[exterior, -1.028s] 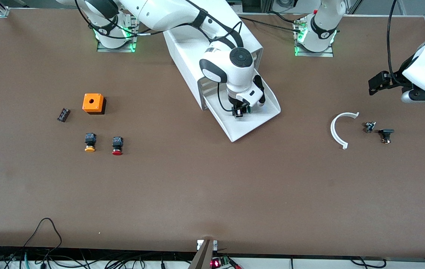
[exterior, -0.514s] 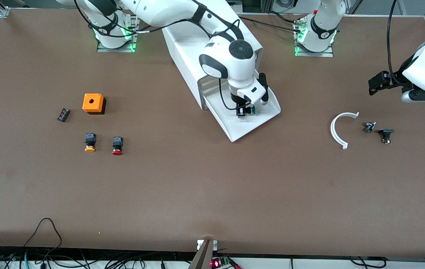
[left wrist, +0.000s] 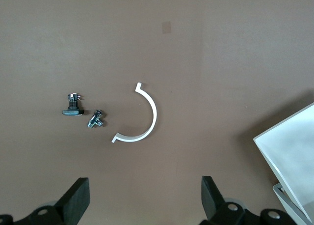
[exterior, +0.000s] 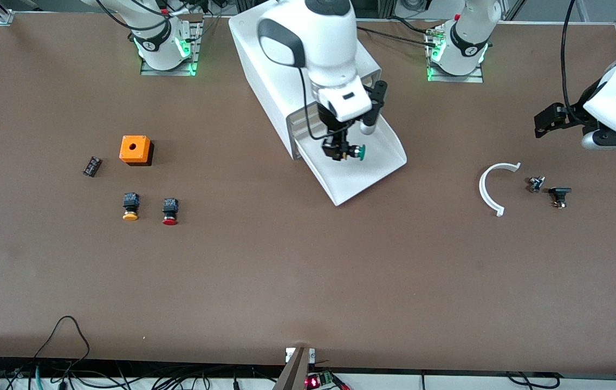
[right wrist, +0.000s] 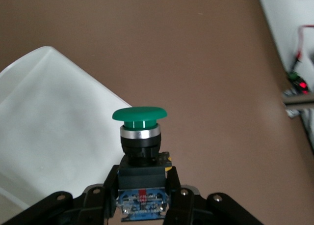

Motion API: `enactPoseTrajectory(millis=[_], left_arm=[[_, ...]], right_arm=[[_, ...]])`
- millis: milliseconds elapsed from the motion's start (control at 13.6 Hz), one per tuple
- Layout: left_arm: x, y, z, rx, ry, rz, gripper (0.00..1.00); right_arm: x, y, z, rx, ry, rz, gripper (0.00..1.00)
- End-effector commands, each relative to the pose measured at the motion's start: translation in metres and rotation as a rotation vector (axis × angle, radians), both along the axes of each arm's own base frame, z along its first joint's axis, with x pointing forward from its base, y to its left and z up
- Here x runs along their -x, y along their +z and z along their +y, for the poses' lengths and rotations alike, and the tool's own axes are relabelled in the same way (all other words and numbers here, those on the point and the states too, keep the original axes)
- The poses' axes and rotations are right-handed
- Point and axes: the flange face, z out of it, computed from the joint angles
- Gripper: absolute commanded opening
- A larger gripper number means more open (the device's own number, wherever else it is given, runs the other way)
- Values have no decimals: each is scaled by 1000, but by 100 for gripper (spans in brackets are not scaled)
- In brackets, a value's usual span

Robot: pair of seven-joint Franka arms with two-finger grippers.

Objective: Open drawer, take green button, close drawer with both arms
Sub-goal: 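Lift the green button out of the drawer with the right gripper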

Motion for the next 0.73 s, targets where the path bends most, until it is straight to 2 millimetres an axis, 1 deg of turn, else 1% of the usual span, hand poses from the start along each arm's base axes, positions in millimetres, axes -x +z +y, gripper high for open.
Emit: enactPoseTrajectory(millis=[0,73,147,220,367,440,514,587,661], left_arm=[[-7,-1,2,12,-1,9,100],[-10,-3,3,15,0,11,100],[-14,-9,4,17,3,22,100],[-16,-10,6,16,10,22,100],[-23,-18,8,27,5,36,100],[-29,-32,9,28,-2,61,100],[-29,-35,4,25,-8,75,100],[-32,-49,1,30,-17,108,100],[-32,-58,0,35,-21,138,100]], right_arm=[[-8,37,-60,0,-230,18,12],[-15,36,-81,25,-307,41,12],[-20,30,-104,67,-368,67,12],[-29,19,-131,95,-435,87,12],[-53,-6,-195,126,-632,125,12],[-63,-14,-226,142,-695,141,12],[-68,-16,-251,152,-766,149,12],[-74,-14,-277,167,-859,167,12],[-78,-11,-300,169,-925,214,12]])
